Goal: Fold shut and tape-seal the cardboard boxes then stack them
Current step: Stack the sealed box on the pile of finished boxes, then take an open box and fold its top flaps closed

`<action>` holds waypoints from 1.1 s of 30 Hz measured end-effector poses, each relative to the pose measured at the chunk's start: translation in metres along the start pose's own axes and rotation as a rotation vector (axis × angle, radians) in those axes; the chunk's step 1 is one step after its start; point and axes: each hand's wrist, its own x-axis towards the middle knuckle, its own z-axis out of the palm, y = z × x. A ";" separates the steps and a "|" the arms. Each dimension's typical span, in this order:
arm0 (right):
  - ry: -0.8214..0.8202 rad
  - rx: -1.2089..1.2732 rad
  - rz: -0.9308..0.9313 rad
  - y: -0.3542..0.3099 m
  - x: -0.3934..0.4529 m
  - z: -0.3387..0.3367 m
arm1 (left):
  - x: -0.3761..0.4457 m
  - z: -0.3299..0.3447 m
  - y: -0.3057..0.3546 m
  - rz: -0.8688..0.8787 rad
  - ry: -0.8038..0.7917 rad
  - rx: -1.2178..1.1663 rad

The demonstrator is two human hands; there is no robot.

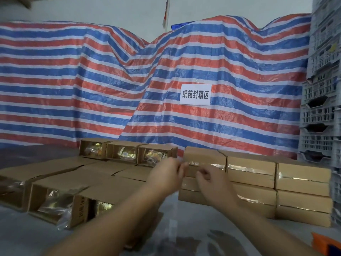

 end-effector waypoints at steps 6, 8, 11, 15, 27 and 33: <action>-0.114 0.000 -0.051 -0.016 0.080 0.047 | 0.064 -0.047 -0.059 -0.112 -0.034 0.224; -0.117 -0.049 -0.066 -0.015 0.104 0.069 | 0.089 -0.056 -0.087 -0.162 -0.047 0.376; -0.141 -0.075 -0.083 -0.012 0.141 0.106 | 0.124 -0.073 -0.133 -0.251 -0.008 0.543; -0.165 -0.236 -0.139 -0.002 0.194 0.148 | 0.157 -0.085 -0.183 -0.269 -0.008 0.619; -0.510 -0.930 0.066 0.039 0.273 0.183 | 0.244 0.002 -0.238 0.063 -0.238 1.148; -0.388 -0.866 0.052 0.052 0.276 0.194 | 0.265 0.018 -0.247 0.016 -0.266 1.073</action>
